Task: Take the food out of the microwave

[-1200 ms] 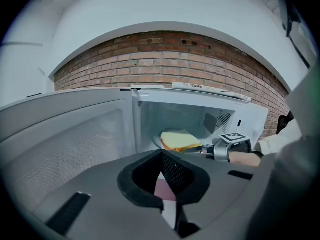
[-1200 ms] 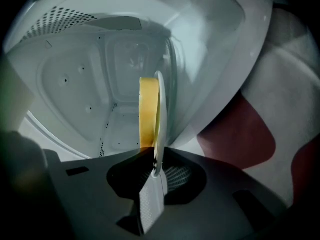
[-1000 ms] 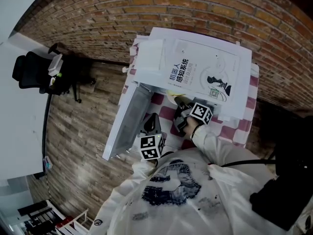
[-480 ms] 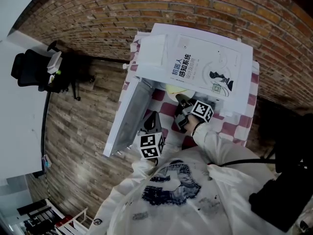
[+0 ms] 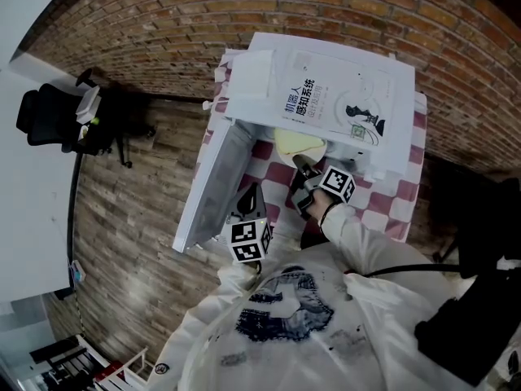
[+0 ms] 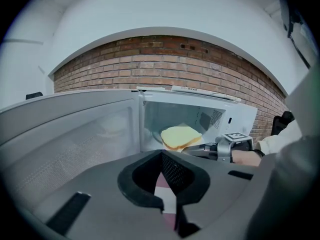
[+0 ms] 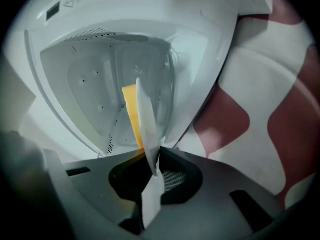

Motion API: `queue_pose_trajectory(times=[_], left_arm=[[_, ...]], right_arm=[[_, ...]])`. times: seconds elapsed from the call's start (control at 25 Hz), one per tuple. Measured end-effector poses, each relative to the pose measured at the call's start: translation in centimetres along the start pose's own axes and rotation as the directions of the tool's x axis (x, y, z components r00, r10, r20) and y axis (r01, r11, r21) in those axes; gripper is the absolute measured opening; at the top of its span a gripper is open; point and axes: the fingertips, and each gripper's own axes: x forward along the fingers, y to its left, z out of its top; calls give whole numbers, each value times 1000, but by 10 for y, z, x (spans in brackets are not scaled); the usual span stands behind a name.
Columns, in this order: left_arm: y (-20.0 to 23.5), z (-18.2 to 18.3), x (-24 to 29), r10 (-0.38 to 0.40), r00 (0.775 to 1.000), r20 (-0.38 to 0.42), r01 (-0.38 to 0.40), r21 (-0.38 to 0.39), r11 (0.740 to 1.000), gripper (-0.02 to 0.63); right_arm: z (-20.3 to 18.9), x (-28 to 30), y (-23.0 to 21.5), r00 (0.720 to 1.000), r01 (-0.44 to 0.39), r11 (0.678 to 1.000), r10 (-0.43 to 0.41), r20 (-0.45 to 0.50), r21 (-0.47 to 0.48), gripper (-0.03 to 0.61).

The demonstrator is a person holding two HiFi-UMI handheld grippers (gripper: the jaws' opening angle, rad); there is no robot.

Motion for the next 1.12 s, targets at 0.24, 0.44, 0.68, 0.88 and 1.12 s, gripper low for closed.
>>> queue_pose_trajectory(times=[0.24,0.44,0.68,0.88,1.12], left_arm=[[-4,-8,-21,-6,1000,6,6,4,1000,8],[-6,-15,-41,-8,1000,18,8,7,1000,8],[-14,-27,-70,-15,999,35,15,7,1000,9],[-20,-41,-98,-22,999,49,21,8,1000,8],[-26,-63,-132,-25,998,56,25,7,1000,8]], right_arm=[[-13,-23,5,1000,-18,1000,17,18,24,29],[-28,-46,7,999,-26,999,25,27,40,29],[-49,-80,9,999,-33,998,32,37,48,29],[-72,-113,5,999,-33,998,31,45,59,29],[-102,-155,0,999,-27,998,25,47,61,29]])
